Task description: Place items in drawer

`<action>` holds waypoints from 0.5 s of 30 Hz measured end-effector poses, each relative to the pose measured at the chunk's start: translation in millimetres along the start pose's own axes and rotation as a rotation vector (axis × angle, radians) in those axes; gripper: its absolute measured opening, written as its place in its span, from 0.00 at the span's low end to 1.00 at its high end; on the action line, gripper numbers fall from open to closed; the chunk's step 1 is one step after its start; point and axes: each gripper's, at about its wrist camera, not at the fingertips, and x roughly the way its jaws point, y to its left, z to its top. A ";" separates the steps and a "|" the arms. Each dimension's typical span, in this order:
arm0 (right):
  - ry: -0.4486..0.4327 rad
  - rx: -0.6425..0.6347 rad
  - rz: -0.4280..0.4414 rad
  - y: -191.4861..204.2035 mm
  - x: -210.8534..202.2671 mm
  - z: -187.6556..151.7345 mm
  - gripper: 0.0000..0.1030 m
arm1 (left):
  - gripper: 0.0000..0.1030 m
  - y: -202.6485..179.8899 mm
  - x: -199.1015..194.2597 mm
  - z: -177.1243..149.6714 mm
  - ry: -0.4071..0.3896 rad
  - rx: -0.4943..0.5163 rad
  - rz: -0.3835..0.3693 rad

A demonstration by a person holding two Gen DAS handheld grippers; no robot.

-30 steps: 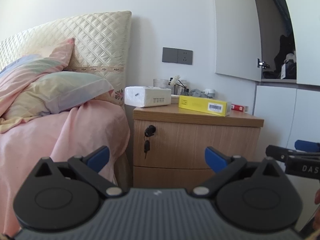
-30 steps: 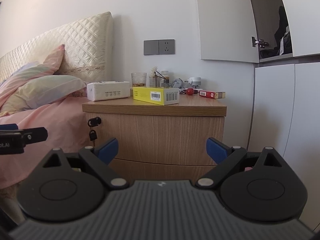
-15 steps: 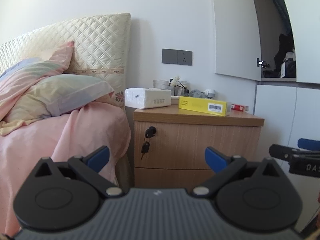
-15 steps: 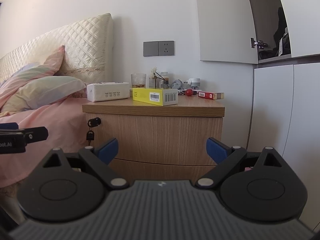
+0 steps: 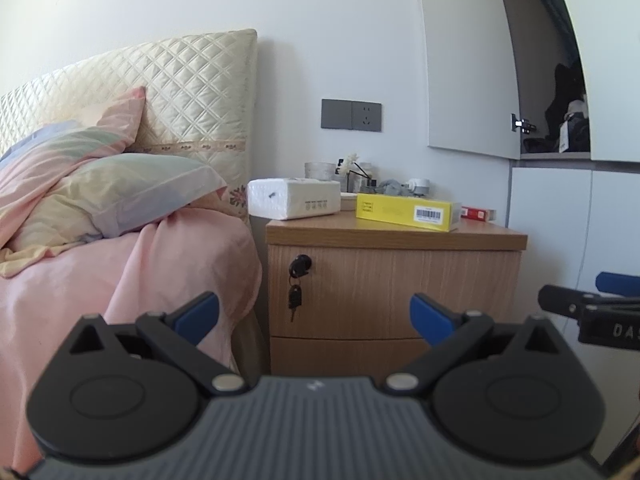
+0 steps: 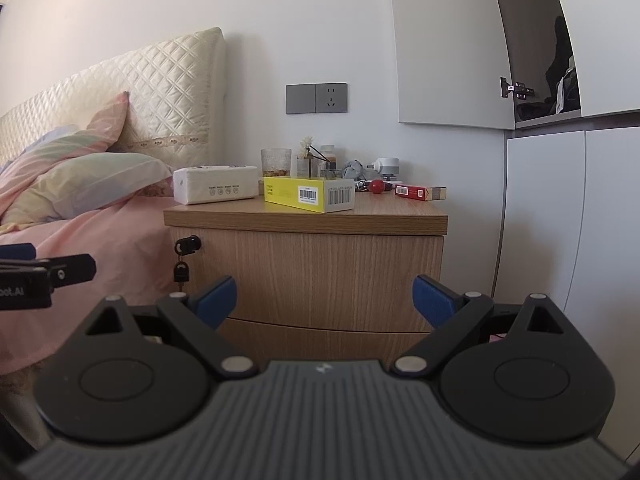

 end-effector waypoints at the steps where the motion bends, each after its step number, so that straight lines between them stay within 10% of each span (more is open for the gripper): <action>1: -0.001 0.000 0.000 -0.1 -0.2 0.1 0.94 | 1.00 -0.2 0.0 0.0 0.000 0.001 0.000; 15: -0.006 0.042 0.003 -4.0 0.7 4.5 0.94 | 1.00 -0.2 5.6 0.7 0.007 0.009 0.010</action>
